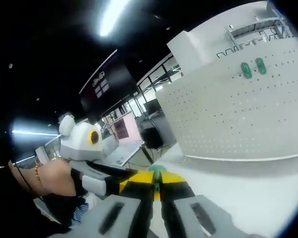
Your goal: Insert the hook assembly into the mounting plate slot until the hook locks in place.
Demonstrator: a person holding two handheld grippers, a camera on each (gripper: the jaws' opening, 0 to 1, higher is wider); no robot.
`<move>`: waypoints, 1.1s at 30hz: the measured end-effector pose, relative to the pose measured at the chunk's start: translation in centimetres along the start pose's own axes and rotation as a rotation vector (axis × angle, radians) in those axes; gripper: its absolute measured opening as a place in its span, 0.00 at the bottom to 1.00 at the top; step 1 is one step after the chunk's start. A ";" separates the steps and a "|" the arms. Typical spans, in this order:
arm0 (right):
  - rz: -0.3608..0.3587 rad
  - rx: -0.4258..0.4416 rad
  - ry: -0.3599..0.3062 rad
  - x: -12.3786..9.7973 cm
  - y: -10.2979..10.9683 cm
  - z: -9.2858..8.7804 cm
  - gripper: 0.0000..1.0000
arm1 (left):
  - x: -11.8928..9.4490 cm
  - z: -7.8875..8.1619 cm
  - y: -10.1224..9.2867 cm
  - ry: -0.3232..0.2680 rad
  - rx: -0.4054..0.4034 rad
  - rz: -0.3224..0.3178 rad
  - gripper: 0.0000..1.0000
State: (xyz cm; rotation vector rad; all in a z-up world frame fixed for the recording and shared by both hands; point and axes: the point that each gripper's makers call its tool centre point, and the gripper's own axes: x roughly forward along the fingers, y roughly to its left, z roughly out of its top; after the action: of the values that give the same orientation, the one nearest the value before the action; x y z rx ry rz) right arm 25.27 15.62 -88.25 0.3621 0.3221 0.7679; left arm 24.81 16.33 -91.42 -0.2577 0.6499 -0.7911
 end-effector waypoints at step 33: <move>-0.011 -0.024 -0.017 0.3 1.0 0.5 0.01 | -0.2 0.7 -1.1 -0.048 -0.055 -0.064 0.02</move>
State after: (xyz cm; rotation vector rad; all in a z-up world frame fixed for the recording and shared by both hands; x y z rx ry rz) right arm 25.11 16.40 -87.41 0.3436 0.2982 0.7566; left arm 24.52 15.73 -90.26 -0.3482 0.6211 -0.8261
